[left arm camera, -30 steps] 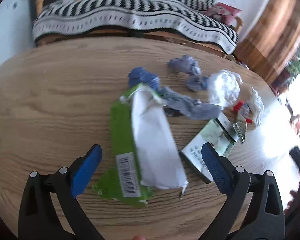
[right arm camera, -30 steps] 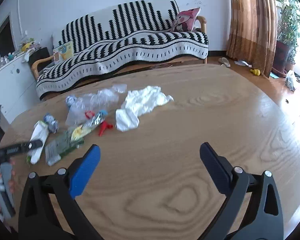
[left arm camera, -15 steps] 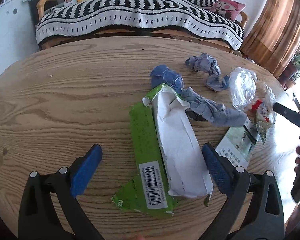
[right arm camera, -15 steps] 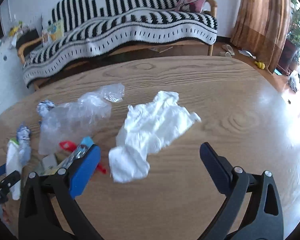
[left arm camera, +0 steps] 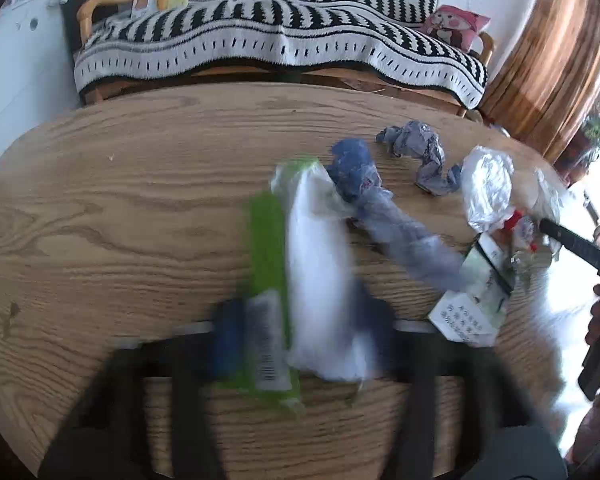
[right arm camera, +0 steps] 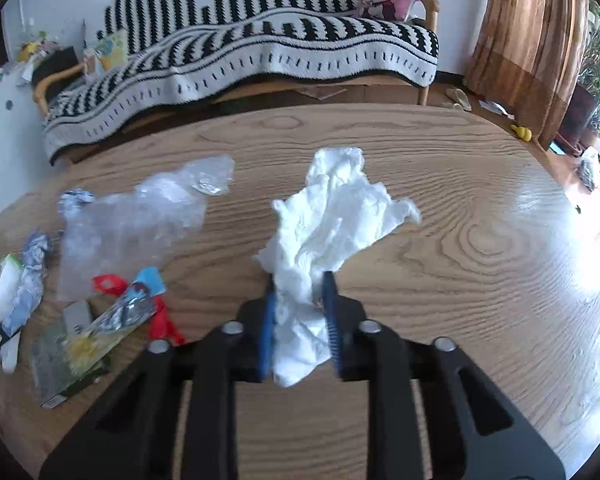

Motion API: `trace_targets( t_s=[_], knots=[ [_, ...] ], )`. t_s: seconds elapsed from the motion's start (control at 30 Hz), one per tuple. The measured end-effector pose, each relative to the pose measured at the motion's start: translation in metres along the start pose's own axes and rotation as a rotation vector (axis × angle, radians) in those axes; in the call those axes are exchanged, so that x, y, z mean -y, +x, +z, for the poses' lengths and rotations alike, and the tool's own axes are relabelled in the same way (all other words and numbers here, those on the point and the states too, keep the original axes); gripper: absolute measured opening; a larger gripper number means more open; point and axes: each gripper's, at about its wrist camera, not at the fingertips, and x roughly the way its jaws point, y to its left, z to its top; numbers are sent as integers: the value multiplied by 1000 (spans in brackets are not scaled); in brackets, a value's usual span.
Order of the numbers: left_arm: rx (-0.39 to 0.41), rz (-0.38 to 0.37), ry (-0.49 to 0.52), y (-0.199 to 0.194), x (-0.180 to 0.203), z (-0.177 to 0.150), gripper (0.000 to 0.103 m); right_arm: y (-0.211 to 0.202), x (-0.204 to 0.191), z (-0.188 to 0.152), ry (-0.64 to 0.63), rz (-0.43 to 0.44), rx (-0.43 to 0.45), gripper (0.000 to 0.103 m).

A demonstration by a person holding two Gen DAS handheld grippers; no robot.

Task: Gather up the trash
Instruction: 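Lift the carton and tissue off the table with both tools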

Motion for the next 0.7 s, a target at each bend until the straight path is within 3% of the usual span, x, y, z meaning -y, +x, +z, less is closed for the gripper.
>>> trace_targets(
  t_s=[0.1, 0.2, 0.37, 0.7],
  knots=[
    [10, -26, -17, -5, -1, -2, 34, -14, -3, -4, -1, 18, 32, 18],
    [71, 19, 1, -18, 3, -4, 33, -30, -4, -11, 6, 26, 63, 18],
    [78, 51, 8, -21, -1, -6, 33, -48, 1, -29, 37, 50, 80, 18],
    [89, 59, -14, -20, -11, 0, 33, -35, -9, -30, 15, 84, 55, 18]
  ],
)
